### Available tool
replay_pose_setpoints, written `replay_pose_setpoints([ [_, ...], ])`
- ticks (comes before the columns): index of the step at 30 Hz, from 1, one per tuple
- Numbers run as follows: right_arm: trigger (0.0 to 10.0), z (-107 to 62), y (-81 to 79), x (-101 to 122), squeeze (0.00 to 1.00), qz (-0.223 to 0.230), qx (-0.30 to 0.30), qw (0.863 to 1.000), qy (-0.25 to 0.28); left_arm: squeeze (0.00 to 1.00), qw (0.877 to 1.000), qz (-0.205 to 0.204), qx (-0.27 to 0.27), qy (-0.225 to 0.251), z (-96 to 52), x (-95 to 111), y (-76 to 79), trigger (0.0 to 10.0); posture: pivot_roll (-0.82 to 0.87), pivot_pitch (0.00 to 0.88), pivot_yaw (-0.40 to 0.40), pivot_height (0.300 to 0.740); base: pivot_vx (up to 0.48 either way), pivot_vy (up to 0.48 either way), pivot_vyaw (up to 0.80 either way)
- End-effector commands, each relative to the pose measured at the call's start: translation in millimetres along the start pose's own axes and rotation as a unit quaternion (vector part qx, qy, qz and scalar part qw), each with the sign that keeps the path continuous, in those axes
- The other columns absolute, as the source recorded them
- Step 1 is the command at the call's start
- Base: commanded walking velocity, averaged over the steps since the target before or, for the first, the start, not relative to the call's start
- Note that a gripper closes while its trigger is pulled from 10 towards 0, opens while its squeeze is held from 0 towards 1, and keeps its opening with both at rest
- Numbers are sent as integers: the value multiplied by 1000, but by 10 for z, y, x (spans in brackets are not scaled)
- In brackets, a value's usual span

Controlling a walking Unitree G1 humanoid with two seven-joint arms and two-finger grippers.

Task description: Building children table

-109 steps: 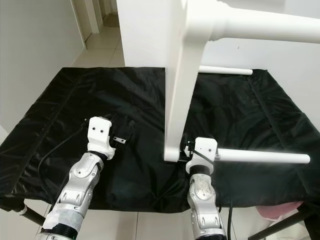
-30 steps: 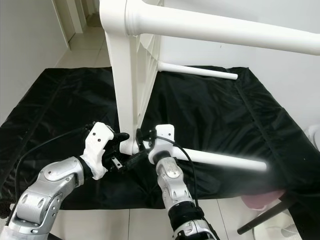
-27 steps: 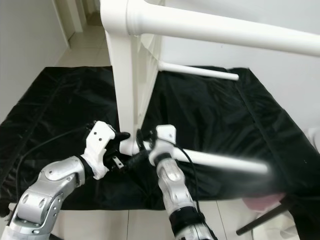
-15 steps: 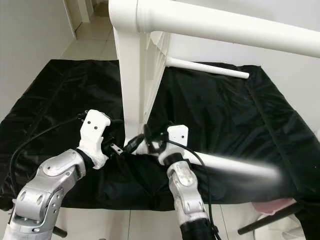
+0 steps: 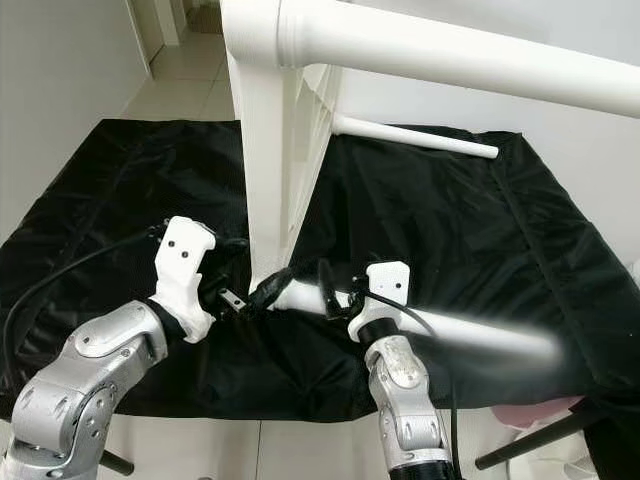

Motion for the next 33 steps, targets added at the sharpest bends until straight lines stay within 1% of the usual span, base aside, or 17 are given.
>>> replay_pose_setpoints([
  [1, 10000, -31, 7, -31, 0, 2, -1, 1000, -12, 1000, 1000, -3, 6, 5, 25, 35, 12, 10000, -38, 34, 13, 740, 0, 0, 0],
  [3, 10000, -38, 23, -24, 0, 1, -4, 1000, -14, 1000, 999, 12, 37, 9, 62, 67, -41, 10000, -42, 31, 15, 740, 0, 0, 0],
  [4, 10000, -39, 34, -17, 0, 0, -6, 1000, -14, 0, 998, 10, 53, 9, 81, 72, -76, 10000, -45, 28, 20, 740, 0, 0, 0],
  [5, 10000, -39, 34, -17, 0, 0, -6, 1000, -14, 0, 998, 10, 53, 9, 81, 72, -76, 10000, -45, 28, 20, 740, 0, 0, 0],
  [7, 10000, -35, 49, -13, 0, 1, -12, 1000, -14, 0, 997, 11, 79, 14, 122, 92, -124, 10000, -51, 25, 23, 740, 0, 0, 0],
  [11, 10000, -29, 49, -10, 0, 3, -15, 1000, -14, 0, 996, 20, 82, 8, 127, 76, -120, 10000, -50, 25, 24, 740, 0, 0, 0],
  [14, 10000, -29, 51, -5, 0, 2, -17, 1000, -15, 0, 996, 18, 86, 4, 129, 68, -124, 10000, -50, 25, 24, 740, 0, 0, 0],
  [16, 10000, -11, 58, 6, 0, 4, -20, 1000, -13, 0, 994, 8, 108, 13, 159, 116, -175, 10000, -51, 25, 31, 740, 0, 0, 0],
  [18, 10000, 7, 71, 15, 0, 4, -24, 1000, -10, 0, 991, 11, 134, 19, 171, 146, -232, 10000, -50, 25, 30, 740, 0, 0, 0],
  [24, 10000, 32, 78, 18, 0, 3, -24, 1000, -10, 0, 992, 14, 127, -2, 126, 75, -234, 10000, -43, 24, 31, 740, 0, 0, 0],
  [26, 10000, 36, 83, 15, 0, 3, -24, 1000, -11, 0, 991, 18, 130, 0, 126, 74, -239, 10000, -41, 27, 31, 740, 0, 0, 0],
  [28, 10000, 46, 91, 10, 0, 3, -26, 1000, -11, 0, 990, 13, 141, 11, 149, 102, -251, 10000, -40, 26, 29, 740, 0, 0, 0],
  [32, 10000, 56, 93, 11, 0, 3, -26, 1000, -11, 0, 989, 10, 147, 17, 180, 129, -251, 10000, -41, 28, 29, 740, 0, 0, 0],
  [33, 10000, 65, 88, 16, 0, 3, -27, 1000, -11, 0, 989, 10, 148, 23, 224, 161, -236, 10000, -41, 27, 29, 740, 0, 0, 0],
])
Point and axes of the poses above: a point about 5 cm out from each wrist's last joint towards the gripper, its own z axis pointing out of the wrist towards the gripper, its own x axis along the axis of the wrist's last joint, y = z × x, the point moved 2 cm from there along z, pointing out of the wrist towards the gripper, and after that the axes turned 6 degrees about -z, right-handed, at the moved point
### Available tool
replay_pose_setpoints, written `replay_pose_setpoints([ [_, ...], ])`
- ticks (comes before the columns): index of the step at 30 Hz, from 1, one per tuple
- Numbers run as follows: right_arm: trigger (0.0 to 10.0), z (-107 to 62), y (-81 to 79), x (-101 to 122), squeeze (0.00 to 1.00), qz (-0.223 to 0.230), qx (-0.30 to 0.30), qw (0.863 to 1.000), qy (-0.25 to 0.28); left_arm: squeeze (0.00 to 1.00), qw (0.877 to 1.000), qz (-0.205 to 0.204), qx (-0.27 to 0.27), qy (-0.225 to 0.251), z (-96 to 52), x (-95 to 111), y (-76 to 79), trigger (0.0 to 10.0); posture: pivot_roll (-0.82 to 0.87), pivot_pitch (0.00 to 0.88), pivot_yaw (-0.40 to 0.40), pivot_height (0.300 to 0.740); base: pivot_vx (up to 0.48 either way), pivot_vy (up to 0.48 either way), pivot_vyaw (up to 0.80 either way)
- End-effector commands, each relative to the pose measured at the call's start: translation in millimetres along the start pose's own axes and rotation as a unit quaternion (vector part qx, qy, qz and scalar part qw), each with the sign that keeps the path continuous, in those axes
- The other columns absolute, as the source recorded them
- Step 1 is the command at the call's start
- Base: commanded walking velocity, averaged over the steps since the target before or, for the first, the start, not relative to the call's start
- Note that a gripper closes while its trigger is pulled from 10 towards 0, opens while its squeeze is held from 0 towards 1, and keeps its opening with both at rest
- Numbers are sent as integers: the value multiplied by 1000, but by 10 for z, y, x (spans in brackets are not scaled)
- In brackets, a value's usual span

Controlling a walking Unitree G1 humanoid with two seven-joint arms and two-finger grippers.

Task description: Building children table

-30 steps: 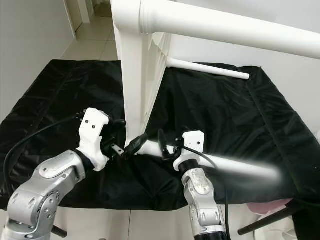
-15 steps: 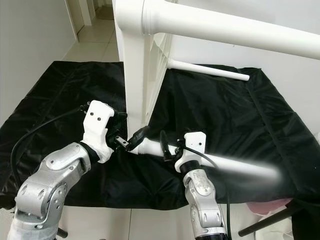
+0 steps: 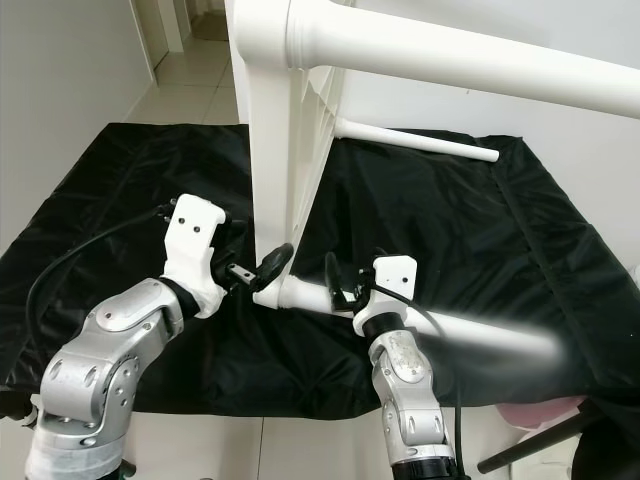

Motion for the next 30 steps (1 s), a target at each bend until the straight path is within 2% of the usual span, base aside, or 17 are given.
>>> replay_pose_setpoints([
  [1, 10000, 19, -8, -15, 0, 4, -1, 1000, -6, 0, 995, 0, 102, 15, 76, 48, -120, 10000, -41, 26, 27, 740, 0, 0, 0],
  [5, 10000, 33, -17, -15, 0, 6, -2, 1000, -5, 0, 994, -8, 107, 25, 179, 105, -103, 10000, -45, 24, 31, 740, 0, 0, 0],
  [8, 10000, 52, 4, -2, 0, 7, -15, 1000, -1, 0, 992, -31, 117, 37, 291, 157, -86, 10000, -52, 19, 35, 740, 0, 0, 0],
  [12, 10000, 76, 37, 11, 0, 13, -24, 1000, 2, 0, 991, -44, 115, 42, 364, 200, -40, 10000, -57, 21, 39, 740, 0, 0, 0],
  [17, 10000, 96, 67, 24, 0, 9, -28, 1000, 5, 0, 991, -46, 119, 48, 455, 269, 15, 10000, -59, 24, 39, 740, 0, 0, 0],
  [21, 10000, 114, 104, 31, 0, 6, -34, 999, 6, 0, 989, -32, 133, 55, 541, 342, 39, 10000, -60, 30, 41, 740, 0, 0, 0],
  [24, 10000, 117, 105, 32, 0, 5, -35, 999, 6, 0, 989, -31, 137, 56, 551, 351, 40, 10000, -60, 30, 41, 740, 0, 0, 0],
  [30, 10000, 122, 85, 17, 0, 8, -38, 999, 5, 0, 979, -29, 187, 81, 621, 444, -30, 10000, -58, 33, 42, 740, 0, 0, 0],
])
Point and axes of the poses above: a point about 5 cm out from each wrist's last joint towards the gripper, its own z axis pointing out of the wrist towards the gripper, its own x axis along the axis of the wrist's last joint, y = z × x, the point moved 2 cm from there along z, pointing out of the wrist towards the gripper, and after that the axes turned 6 degrees about -z, right-handed, at the moved point
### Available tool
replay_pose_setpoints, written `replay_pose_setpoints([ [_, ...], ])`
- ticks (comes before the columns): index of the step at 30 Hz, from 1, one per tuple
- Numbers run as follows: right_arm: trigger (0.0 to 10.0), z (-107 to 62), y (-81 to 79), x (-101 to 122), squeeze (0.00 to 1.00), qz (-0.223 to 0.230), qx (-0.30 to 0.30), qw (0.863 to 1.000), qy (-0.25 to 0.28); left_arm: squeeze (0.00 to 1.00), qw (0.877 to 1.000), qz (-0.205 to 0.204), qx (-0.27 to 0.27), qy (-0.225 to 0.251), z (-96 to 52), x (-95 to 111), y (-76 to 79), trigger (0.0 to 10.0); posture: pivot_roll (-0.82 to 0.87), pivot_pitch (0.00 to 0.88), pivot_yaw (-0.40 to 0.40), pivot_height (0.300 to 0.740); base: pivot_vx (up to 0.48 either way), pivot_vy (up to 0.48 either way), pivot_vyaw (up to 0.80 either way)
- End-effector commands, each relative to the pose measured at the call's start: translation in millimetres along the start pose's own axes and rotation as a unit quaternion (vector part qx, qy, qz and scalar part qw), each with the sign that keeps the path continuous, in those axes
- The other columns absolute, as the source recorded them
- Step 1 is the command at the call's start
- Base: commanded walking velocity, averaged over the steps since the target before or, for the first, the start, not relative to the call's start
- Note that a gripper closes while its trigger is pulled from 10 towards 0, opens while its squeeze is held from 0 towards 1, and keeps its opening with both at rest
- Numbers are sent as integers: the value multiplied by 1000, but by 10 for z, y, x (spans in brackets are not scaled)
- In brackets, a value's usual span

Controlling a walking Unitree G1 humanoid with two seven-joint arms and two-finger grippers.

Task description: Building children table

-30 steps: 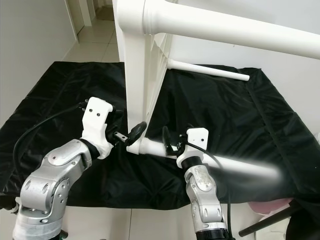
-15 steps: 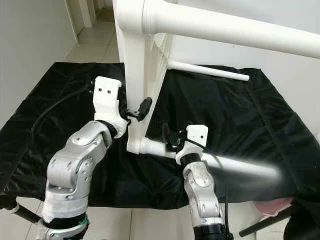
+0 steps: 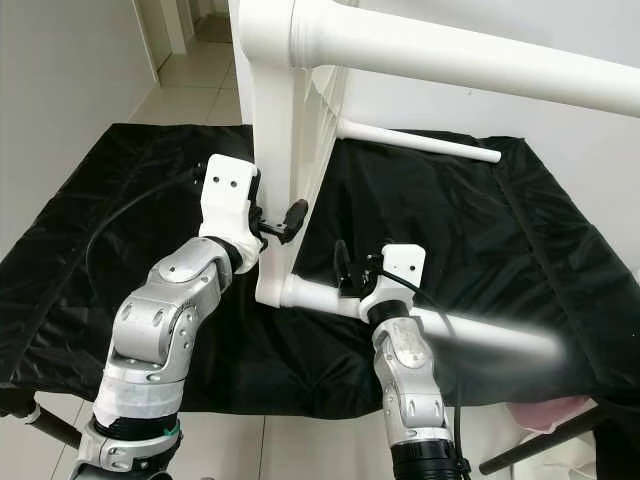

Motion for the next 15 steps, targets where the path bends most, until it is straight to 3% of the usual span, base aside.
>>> replay_pose_setpoints([
  [1, 10000, 6, -15, -25, 0, 2, -2, 1000, -1, 0, 994, -25, 84, 61, 104, 304, 92, 10000, -57, 32, 41, 740, 0, 0, 0],
  [4, 10000, 11, -23, -24, 0, 3, -2, 1000, -1, 0, 993, -25, 92, 68, 118, 332, 74, 10000, -57, 33, 44, 740, 0, 0, 0],
  [10, 10000, 11, -10, -28, 0, 4, -8, 1000, 0, 0, 982, 22, 160, 100, 136, 424, -75, 10000, -64, 37, 46, 740, 0, 0, 0],
  [15, 10000, 19, 2, -17, 0, 4, -12, 1000, 1, 0, 976, 24, 186, 112, 138, 454, -134, 10000, -62, 43, 47, 740, 0, 0, 0],
])
Point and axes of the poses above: a point about 5 cm out from each wrist's last joint towards the gripper, its own z axis pointing out of the wrist towards the gripper, its own x axis along the axis of the wrist's last joint, y = z × x, the point moved 2 cm from there along z, pointing out of the wrist towards the gripper, and after that the axes turned 6 degrees about -z, right-handed, at the moved point
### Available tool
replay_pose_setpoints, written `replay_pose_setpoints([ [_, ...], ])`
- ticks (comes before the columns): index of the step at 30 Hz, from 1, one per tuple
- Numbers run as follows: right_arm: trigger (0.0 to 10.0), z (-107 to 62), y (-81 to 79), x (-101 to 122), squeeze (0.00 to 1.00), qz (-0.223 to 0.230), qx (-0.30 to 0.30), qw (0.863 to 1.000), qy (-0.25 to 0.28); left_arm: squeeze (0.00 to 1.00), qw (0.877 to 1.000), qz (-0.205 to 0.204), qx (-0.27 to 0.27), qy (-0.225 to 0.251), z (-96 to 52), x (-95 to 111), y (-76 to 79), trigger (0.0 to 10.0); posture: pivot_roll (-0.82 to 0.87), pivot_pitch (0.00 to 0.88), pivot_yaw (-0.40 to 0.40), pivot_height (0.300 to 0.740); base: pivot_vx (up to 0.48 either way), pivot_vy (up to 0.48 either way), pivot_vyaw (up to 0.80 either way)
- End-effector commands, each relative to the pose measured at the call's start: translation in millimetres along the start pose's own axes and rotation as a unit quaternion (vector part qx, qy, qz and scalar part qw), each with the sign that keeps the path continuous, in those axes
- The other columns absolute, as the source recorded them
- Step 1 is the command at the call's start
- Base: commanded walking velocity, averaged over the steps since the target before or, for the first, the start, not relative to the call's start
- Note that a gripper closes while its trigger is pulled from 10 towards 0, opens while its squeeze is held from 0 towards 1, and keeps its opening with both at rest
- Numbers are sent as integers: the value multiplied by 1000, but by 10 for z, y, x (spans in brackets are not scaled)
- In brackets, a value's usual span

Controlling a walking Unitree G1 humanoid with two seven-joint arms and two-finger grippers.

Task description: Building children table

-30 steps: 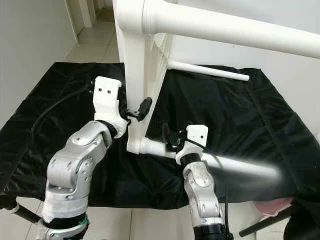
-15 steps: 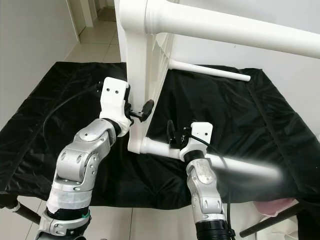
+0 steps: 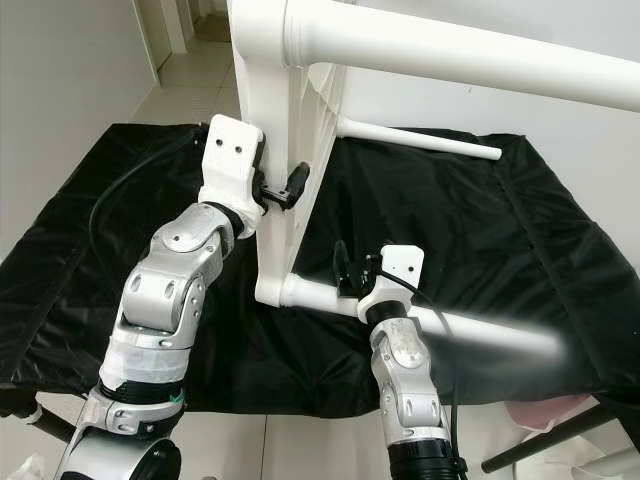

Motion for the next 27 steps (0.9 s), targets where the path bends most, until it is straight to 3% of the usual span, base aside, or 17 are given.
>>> replay_pose_setpoints([
  [1, 10000, 13, -7, 2, 0, 0, -3, 1000, 3, 0, 984, -23, 171, 45, 23, 166, -103, 10000, -62, 43, 47, 740, 0, 0, 0],
  [8, 10000, -1, -8, -12, 0, 1, -4, 1000, 1, 0, 983, -24, 175, 48, 26, 170, -129, 10000, -61, 45, 51, 740, 0, 0, 0],
  [11, 10000, -7, -8, -14, 0, 1, -7, 1000, 1, 0, 988, -40, 142, 55, 22, 171, -105, 9608, -62, 52, 54, 740, 0, 0, 0],
  [12, 10000, -8, -3, -13, 0, 2, -9, 1000, 1, 0, 988, -46, 133, 59, 15, 175, -102, 0, -63, 54, 56, 740, 0, 0, 0],
  [23, 10000, -11, 12, -20, 0, 1, -13, 1000, -1, 0, 991, -46, 116, 54, -12, 120, -98, 0, -60, 53, 55, 740, 0, 0, 0],
  [27, 10000, -4, 10, -31, 0, 1, -13, 1000, -2, 0, 989, -25, 137, 59, -72, 132, -225, 0, -50, 57, 53, 740, 0, 0, 0],
])
Point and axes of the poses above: a point about 5 cm out from each wrist's last joint towards the gripper, its own z axis pointing out of the wrist towards the gripper, its own x axis along the axis of the wrist's last joint, y = z × x, the point moved 2 cm from there along z, pointing out of the wrist towards the gripper, and after that the axes turned 6 degrees about -z, right-handed, at the moved point
